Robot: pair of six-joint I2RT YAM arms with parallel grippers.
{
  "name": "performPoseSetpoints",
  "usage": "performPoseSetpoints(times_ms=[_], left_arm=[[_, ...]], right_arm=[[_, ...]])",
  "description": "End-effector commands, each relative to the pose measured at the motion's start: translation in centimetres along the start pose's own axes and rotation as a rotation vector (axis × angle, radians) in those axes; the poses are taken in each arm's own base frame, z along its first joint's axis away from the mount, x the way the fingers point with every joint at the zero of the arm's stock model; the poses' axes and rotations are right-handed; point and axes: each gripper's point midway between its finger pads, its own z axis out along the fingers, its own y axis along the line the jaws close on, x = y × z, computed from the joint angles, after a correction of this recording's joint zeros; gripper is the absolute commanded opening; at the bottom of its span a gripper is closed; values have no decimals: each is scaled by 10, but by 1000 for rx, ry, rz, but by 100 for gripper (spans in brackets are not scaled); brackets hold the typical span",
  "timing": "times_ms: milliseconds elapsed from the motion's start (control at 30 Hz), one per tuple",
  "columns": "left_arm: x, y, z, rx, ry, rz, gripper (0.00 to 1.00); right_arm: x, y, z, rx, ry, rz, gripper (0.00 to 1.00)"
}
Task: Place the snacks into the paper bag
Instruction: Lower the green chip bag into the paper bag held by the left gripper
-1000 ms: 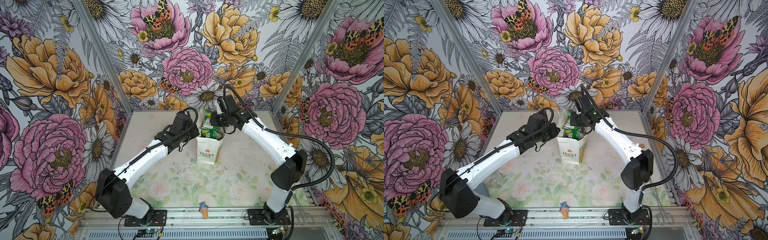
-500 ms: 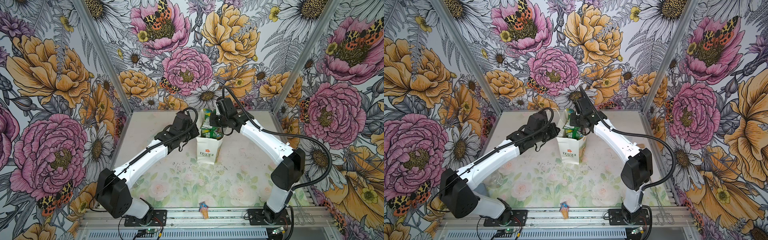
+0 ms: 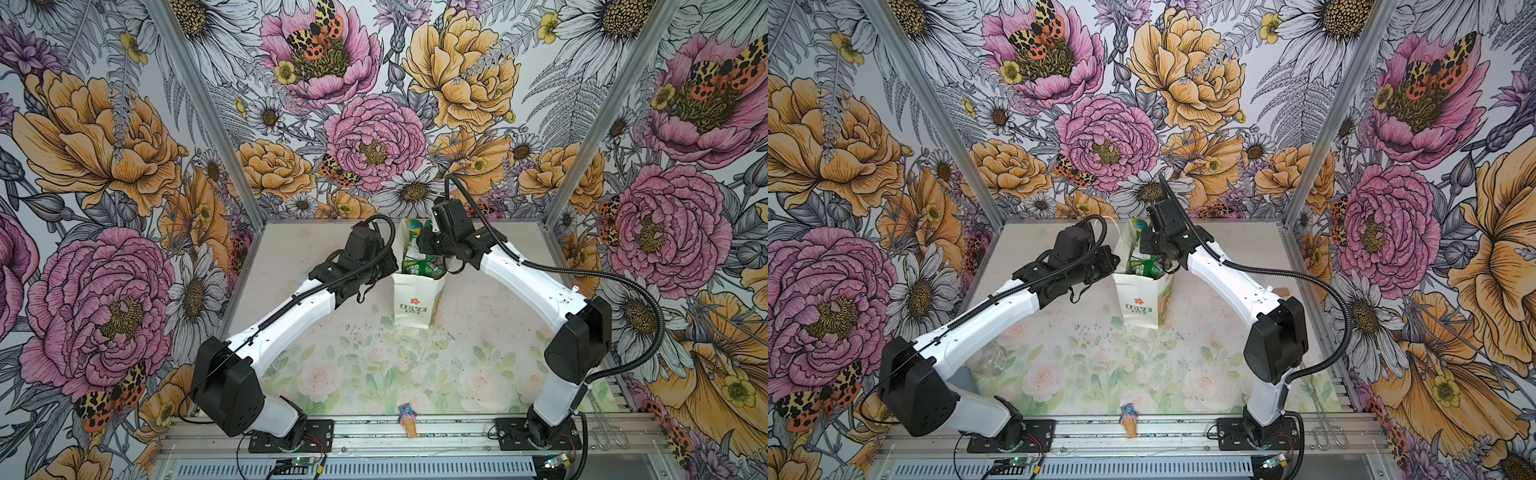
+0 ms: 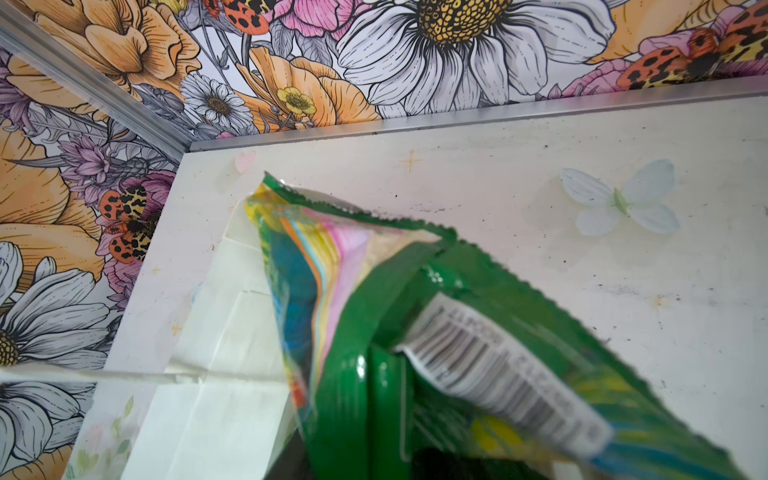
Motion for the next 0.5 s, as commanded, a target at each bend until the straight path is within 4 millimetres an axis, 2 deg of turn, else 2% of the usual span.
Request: performPoseSetpoints(times_ms=[0, 467], left_arm=[[-3, 4, -6, -3, -7, -17, 0], [-4, 3, -5, -1, -7, -19, 0]], right_arm=[[-20, 1, -21, -3, -85, 1, 47], [-31, 9, -47, -48, -125, 2, 53]])
